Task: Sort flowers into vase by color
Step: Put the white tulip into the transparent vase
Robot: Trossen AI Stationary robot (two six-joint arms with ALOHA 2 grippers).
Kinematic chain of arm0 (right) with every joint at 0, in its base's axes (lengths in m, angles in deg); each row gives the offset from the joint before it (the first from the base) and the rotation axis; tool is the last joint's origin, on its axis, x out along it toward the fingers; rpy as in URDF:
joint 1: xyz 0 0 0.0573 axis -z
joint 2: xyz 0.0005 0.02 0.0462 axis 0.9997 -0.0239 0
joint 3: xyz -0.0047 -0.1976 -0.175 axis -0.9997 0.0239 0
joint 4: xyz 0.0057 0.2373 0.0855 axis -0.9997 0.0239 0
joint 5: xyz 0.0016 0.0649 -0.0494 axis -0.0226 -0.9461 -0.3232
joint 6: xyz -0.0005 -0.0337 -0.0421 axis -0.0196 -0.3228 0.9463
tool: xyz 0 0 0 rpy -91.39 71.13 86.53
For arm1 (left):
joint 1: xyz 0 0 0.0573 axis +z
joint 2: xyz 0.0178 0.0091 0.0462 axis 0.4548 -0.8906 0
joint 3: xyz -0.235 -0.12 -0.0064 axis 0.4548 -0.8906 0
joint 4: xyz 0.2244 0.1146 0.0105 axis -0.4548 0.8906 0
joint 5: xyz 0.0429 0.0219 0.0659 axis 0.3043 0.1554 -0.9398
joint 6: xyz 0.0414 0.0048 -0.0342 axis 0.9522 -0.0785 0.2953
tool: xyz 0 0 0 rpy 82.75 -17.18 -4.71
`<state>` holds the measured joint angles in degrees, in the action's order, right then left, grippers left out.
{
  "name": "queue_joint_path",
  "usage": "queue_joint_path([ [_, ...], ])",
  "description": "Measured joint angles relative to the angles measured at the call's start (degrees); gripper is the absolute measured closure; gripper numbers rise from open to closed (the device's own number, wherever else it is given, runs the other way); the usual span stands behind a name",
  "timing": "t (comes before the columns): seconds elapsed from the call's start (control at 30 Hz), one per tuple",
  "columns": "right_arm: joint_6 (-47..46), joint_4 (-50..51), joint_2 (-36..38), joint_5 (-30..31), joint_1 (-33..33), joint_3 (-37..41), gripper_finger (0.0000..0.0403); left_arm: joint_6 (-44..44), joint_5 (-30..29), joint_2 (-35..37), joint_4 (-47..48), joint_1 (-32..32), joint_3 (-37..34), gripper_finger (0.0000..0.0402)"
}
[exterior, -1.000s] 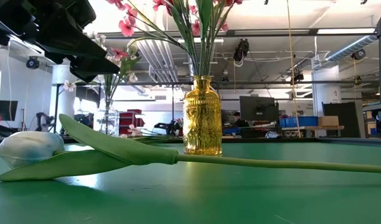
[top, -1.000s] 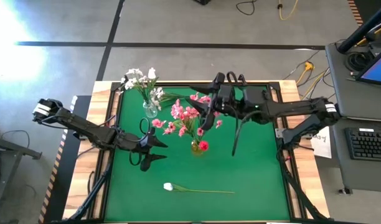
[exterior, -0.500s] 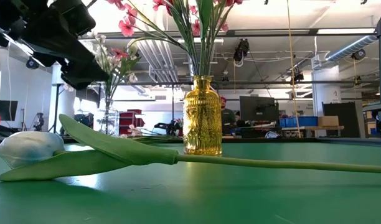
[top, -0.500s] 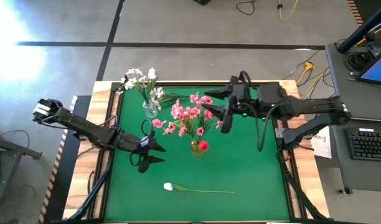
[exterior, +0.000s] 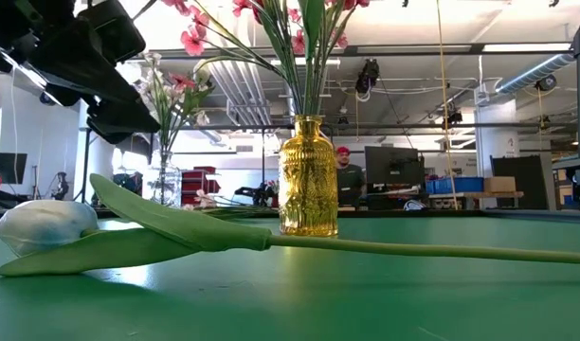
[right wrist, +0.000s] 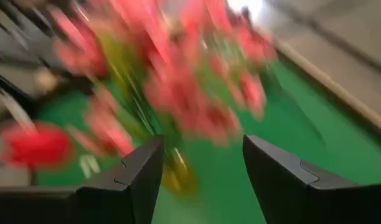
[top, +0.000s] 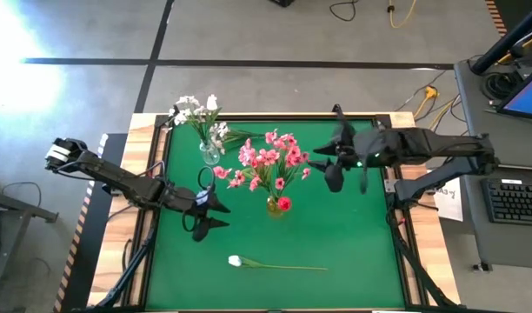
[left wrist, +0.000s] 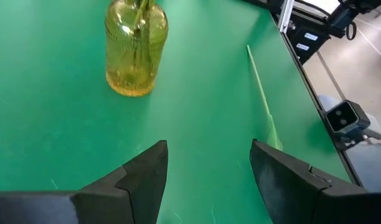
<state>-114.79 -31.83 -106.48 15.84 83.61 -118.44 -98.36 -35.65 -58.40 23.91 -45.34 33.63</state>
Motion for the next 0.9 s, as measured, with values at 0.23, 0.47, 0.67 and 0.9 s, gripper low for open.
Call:
queue_joint_path([
  [0.23,-9.0,15.8,-0.4,0.0,-4.2,5.1,0.0193,-2.3,2.1,0.0,2.1,0.0,0.0,0.0187],
  [0.47,-9.6,0.0,-1.6,-0.1,-14.1,18.4,0.0193,-3.7,4.1,0.0,2.8,0.0,0.0,0.0187],
  [0.67,-8.1,-17.3,-6.0,0.1,-20.0,26.8,0.0193,-3.4,4.3,0.0,2.9,0.0,0.0,0.0187],
  [0.9,-7.8,-29.2,-15.8,0.4,-21.4,27.7,0.0182,-5.8,5.1,-0.1,4.8,-1.1,0.0,0.0187],
])
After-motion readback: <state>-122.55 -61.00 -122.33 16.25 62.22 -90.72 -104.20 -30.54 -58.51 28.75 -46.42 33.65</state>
